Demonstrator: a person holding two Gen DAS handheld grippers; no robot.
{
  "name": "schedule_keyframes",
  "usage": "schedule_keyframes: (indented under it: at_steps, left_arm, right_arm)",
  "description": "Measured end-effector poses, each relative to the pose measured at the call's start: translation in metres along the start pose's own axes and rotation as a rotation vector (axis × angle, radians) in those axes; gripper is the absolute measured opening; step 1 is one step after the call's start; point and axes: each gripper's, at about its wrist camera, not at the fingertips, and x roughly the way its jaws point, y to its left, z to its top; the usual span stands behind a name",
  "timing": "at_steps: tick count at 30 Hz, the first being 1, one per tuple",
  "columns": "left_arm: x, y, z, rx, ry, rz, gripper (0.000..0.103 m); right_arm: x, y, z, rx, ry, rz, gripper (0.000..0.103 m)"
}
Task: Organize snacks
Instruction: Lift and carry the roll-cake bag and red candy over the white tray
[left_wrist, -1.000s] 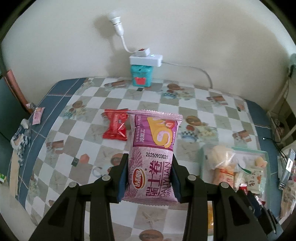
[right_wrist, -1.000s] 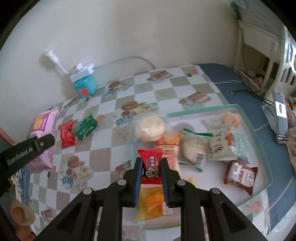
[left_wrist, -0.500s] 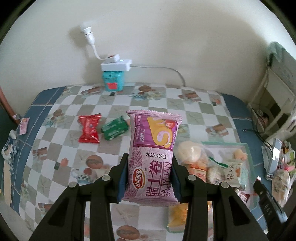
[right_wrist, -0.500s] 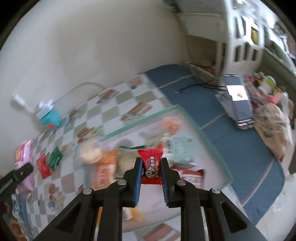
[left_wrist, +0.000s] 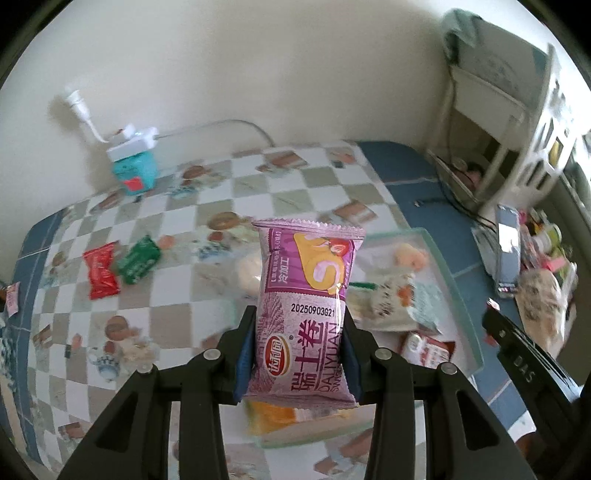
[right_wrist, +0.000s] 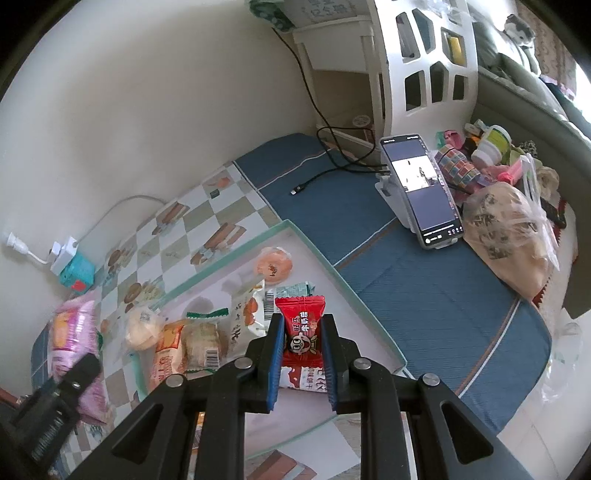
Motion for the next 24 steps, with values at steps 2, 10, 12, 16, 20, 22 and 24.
schedule_keyframes:
  at_steps: [2, 10, 12, 16, 20, 22, 24]
  left_arm:
    - [0.003, -0.006, -0.001, 0.009, 0.009, -0.01, 0.043]
    - [0.024, -0.012, -0.006, 0.002, 0.059, -0.036, 0.043]
    - [0.033, -0.012, -0.009, -0.004, 0.079, -0.034, 0.043]
    - [0.044, -0.009, -0.012, -0.019, 0.101, -0.038, 0.043]
    - [0.052, -0.006, -0.013, -0.027, 0.113, -0.036, 0.043]
    - [0.054, -0.006, -0.013, -0.03, 0.116, -0.038, 0.043]
    - [0.056, -0.006, -0.014, -0.03, 0.118, -0.04, 0.043]
  right_arm:
    - [0.001, 0.0, 0.0, 0.0, 0.003, 0.003, 0.021]
    - [0.023, 0.004, -0.007, -0.015, 0.069, 0.014, 0.021]
    - [0.031, 0.004, -0.011, -0.019, 0.096, 0.014, 0.021]
    - [0.04, 0.008, -0.015, -0.028, 0.121, 0.028, 0.021]
    - [0.044, 0.011, -0.017, -0.034, 0.134, 0.042, 0.021]
    - [0.045, 0.013, -0.017, -0.035, 0.141, 0.048, 0.021]
    - [0.047, 0.015, -0.018, -0.038, 0.148, 0.053, 0.021]
